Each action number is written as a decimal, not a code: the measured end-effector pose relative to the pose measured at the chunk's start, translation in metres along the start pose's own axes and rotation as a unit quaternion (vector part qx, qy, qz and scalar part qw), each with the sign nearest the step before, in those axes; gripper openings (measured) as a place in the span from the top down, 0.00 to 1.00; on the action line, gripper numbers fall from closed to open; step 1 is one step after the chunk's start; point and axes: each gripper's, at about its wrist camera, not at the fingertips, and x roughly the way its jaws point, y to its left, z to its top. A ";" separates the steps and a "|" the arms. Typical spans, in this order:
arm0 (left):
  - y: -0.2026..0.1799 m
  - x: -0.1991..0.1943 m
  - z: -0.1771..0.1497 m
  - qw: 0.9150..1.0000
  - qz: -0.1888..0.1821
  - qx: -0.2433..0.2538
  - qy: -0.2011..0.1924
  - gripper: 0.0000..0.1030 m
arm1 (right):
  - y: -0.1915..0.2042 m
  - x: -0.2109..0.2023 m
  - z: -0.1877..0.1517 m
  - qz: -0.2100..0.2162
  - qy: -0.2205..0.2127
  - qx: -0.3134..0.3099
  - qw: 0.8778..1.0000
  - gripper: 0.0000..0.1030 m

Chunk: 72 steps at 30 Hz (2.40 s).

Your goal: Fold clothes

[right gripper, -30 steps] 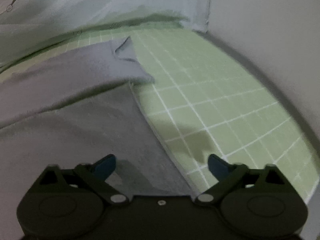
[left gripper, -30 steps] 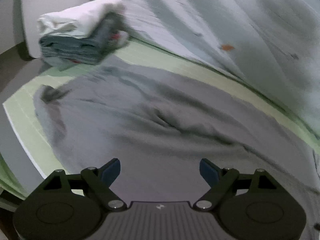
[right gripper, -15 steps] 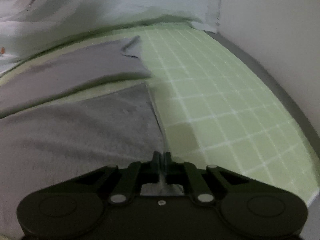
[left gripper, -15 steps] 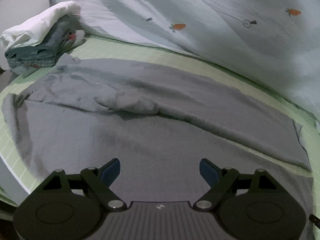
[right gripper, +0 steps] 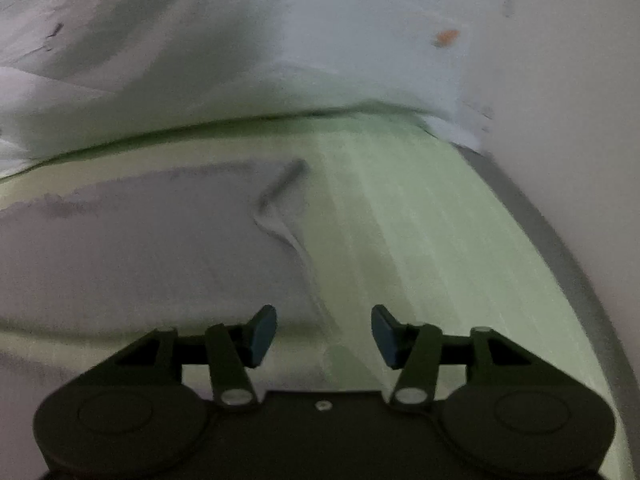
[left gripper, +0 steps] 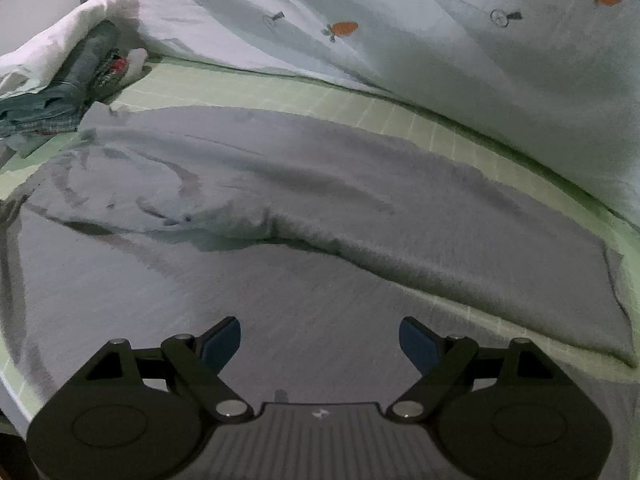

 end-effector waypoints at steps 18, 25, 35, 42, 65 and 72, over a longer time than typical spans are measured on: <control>-0.047 0.088 0.030 0.995 0.043 0.046 0.072 0.16 | -0.003 0.148 0.095 -0.060 0.016 -0.040 0.997 0.93; -0.050 0.092 0.027 0.994 0.047 0.047 0.084 0.16 | -0.013 0.148 0.106 0.057 -0.001 0.049 0.997 0.41; -0.045 0.094 0.023 0.994 0.044 0.032 0.097 0.13 | 0.009 0.186 0.128 0.027 0.018 -0.029 0.999 0.97; -0.036 0.092 0.022 0.994 0.042 0.015 0.098 0.12 | -0.005 0.198 0.150 -0.023 0.031 0.000 0.999 0.67; 0.024 -0.026 -0.001 0.999 -0.048 -0.005 -0.011 0.05 | -0.057 -0.054 -0.106 0.184 0.057 0.443 0.876 0.00; 0.035 -0.050 -0.022 0.998 -0.063 0.015 -0.011 0.05 | -0.053 -0.094 -0.170 0.210 0.075 0.524 0.822 0.00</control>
